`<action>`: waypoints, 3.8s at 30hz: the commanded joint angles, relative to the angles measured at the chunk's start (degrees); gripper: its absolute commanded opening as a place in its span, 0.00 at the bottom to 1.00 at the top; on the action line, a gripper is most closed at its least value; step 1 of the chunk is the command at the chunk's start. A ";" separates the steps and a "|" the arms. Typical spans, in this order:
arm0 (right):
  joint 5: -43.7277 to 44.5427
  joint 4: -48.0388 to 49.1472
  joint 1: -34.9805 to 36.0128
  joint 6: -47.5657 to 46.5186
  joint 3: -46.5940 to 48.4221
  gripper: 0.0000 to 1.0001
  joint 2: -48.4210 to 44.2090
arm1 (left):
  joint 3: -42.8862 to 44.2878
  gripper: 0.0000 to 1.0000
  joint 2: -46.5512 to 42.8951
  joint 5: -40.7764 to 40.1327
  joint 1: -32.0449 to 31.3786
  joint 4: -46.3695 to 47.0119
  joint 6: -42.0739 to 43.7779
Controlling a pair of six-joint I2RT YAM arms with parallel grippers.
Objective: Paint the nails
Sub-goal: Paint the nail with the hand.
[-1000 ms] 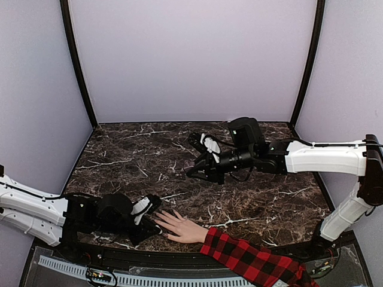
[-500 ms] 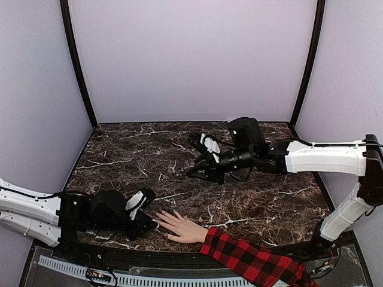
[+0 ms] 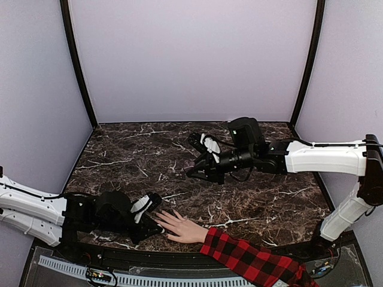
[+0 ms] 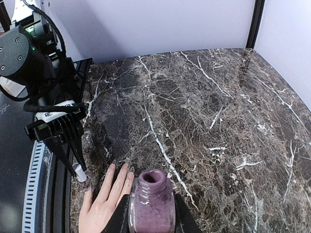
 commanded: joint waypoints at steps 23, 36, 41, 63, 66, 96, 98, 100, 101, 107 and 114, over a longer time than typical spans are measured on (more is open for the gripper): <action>0.13 1.32 -0.43 -0.32 0.62 0.00 0.12 | 1.22 0.00 0.65 -3.79 1.00 -5.23 -0.37; -0.18 1.48 -0.44 -0.32 0.48 0.00 0.20 | 0.42 0.00 -5.68 -5.32 1.36 -6.67 -0.78; -0.22 1.50 -0.46 -0.28 0.60 0.00 0.30 | -0.13 0.00 -8.89 -3.72 1.37 -4.78 0.27; 0.07 1.50 -0.44 -0.41 0.27 0.00 0.23 | 0.56 0.00 0.43 2.17 1.37 2.61 1.15; 0.03 1.59 -0.48 -0.41 0.28 0.00 0.30 | 0.68 0.00 1.11 2.17 1.37 2.36 1.10; 0.44 1.33 -0.44 -0.36 0.48 0.00 0.13 | 1.34 0.00 -3.39 -4.84 1.74 -10.15 -0.09; 0.36 1.41 -0.50 -0.41 0.58 0.00 0.06 | 2.14 0.00 -4.51 -5.61 1.91 -11.41 0.48; 0.18 1.42 -0.42 -0.41 0.62 0.00 0.13 | 2.82 0.00 -5.61 -5.95 2.08 -12.07 0.99; 0.21 1.46 -0.43 -0.36 0.68 0.00 0.12 | 3.16 0.00 -5.89 -5.89 2.14 -12.13 1.38; 0.57 1.83 -0.43 -0.30 0.33 0.00 -0.52 | 4.69 0.00 -8.29 -5.68 2.43 -11.30 2.97; 0.42 2.87 -0.43 -0.28 0.05 0.00 -1.47 | 8.92 0.00 -9.66 -0.61 9.12 -10.50 6.43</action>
